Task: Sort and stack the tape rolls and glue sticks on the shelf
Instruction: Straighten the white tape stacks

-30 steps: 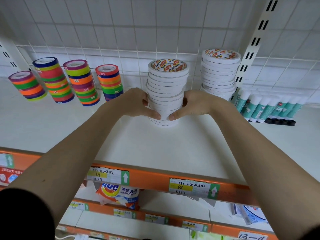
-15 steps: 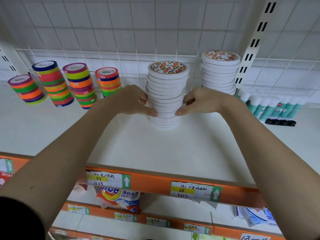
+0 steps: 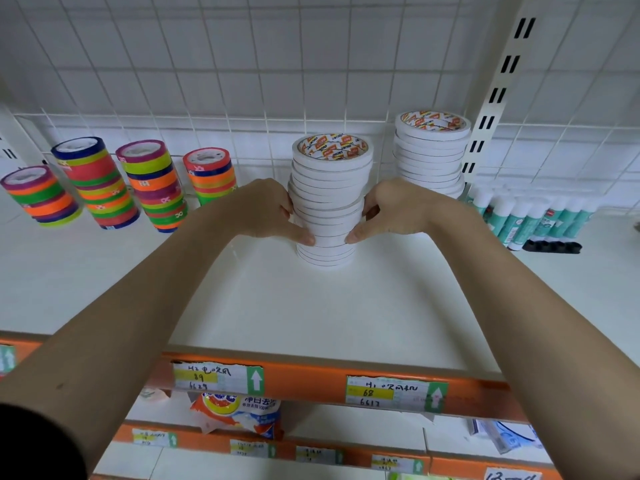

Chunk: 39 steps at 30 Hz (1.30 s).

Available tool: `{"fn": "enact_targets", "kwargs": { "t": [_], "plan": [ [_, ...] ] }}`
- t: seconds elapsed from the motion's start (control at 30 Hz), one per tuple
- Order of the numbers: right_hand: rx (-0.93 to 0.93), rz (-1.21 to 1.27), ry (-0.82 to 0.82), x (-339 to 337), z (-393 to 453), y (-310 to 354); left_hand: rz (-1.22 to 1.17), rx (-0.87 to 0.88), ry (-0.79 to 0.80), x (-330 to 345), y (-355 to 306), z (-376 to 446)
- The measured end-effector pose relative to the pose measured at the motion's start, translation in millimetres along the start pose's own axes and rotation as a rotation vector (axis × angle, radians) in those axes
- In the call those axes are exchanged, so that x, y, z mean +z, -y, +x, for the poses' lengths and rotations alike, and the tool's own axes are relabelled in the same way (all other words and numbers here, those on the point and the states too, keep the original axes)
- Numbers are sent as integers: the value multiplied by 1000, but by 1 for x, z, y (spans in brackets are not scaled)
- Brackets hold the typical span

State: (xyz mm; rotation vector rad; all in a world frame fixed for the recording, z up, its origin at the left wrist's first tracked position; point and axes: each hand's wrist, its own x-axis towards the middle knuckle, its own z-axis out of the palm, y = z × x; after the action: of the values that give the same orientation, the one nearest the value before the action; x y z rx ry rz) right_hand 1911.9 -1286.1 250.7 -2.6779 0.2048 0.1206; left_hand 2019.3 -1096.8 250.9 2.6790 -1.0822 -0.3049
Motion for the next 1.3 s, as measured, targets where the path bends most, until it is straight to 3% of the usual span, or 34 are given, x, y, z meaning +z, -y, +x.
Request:
{"fn": "enact_targets", "kwargs": {
  "t": [0.33, 0.7, 1.07, 1.3],
  "plan": [
    [26, 13, 88, 10, 5, 0, 11, 27, -41, 10, 1, 0],
    [-11, 60, 22, 18, 0, -4, -92, 61, -93, 22, 3, -1],
    [-19, 60, -52, 20, 0, -8, -93, 49, -85, 27, 9, -1],
    [20, 53, -2, 25, 2, -14, -112, 32, -12, 20, 9, -2]
  ]
}}
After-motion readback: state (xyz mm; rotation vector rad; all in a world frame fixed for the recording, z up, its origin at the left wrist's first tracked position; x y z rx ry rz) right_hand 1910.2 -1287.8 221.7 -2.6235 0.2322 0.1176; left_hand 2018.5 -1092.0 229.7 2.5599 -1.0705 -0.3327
